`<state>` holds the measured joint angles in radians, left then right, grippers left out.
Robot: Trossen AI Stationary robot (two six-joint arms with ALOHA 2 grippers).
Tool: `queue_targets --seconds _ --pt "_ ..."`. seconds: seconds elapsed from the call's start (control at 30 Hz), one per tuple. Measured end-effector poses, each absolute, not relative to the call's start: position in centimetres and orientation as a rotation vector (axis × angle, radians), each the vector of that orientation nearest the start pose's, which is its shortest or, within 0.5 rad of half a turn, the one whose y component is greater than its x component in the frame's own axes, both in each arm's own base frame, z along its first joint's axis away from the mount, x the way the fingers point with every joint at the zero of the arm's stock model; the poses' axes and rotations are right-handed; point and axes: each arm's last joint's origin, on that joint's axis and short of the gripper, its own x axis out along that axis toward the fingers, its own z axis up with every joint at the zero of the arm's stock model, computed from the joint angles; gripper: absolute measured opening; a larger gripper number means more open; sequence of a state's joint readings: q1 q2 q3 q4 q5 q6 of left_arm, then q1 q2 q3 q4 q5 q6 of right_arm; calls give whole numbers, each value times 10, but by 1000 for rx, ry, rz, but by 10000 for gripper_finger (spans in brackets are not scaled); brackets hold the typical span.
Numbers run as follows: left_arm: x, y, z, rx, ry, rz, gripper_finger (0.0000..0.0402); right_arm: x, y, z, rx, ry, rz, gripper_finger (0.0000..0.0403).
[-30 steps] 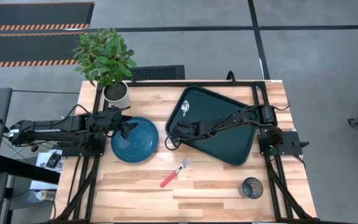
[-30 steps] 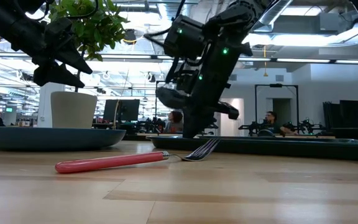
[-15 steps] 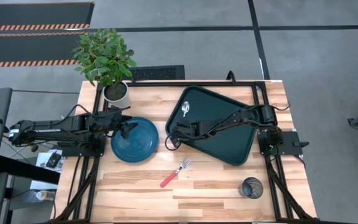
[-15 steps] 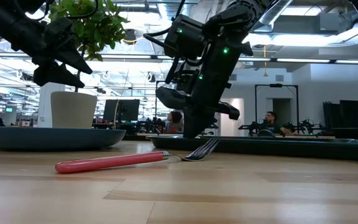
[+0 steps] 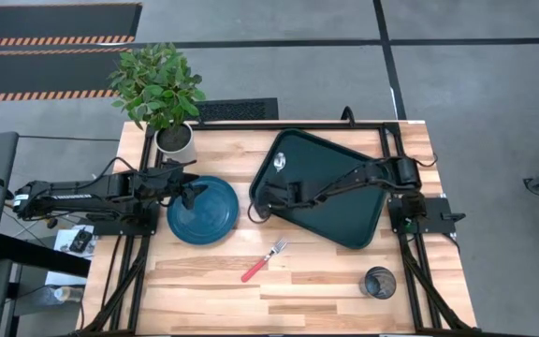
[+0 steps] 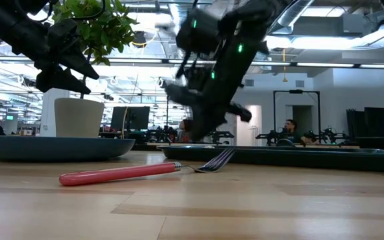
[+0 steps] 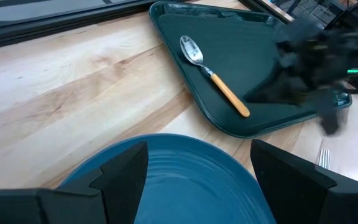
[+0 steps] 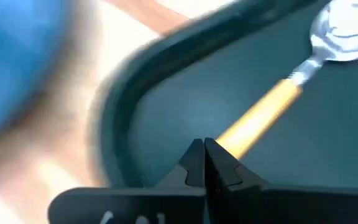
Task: Pick and place plate/cup/fork/spoon on tray
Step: Put the orange spoon on the black tray, then put the pink fork on the black tray to the right of the orange spoon
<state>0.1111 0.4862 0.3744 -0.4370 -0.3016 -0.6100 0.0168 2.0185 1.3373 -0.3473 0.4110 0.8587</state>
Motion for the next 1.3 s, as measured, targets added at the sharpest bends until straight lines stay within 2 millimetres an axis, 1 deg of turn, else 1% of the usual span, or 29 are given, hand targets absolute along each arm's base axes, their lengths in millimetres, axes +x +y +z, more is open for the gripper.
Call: queue_targets --seconds 0.07,0.13,0.2,0.3,0.57,0.9,1.3 --pt "116 22 209 -529 411 555 269 409 4 157 548 792 -742 5" --pt "116 22 209 -529 410 556 269 406 11 153 544 832 -746 4" --pt "116 22 209 -529 410 555 269 405 13 146 546 855 -765 5" --pt "116 22 209 -529 410 556 269 405 11 137 545 870 -795 7" --pt "117 22 209 -529 409 556 269 411 4 126 564 853 -806 7" --pt "117 22 209 -529 410 556 269 415 -7 124 593 831 -792 9" --pt "116 22 209 -529 410 556 269 413 -3 125 581 851 -787 12"
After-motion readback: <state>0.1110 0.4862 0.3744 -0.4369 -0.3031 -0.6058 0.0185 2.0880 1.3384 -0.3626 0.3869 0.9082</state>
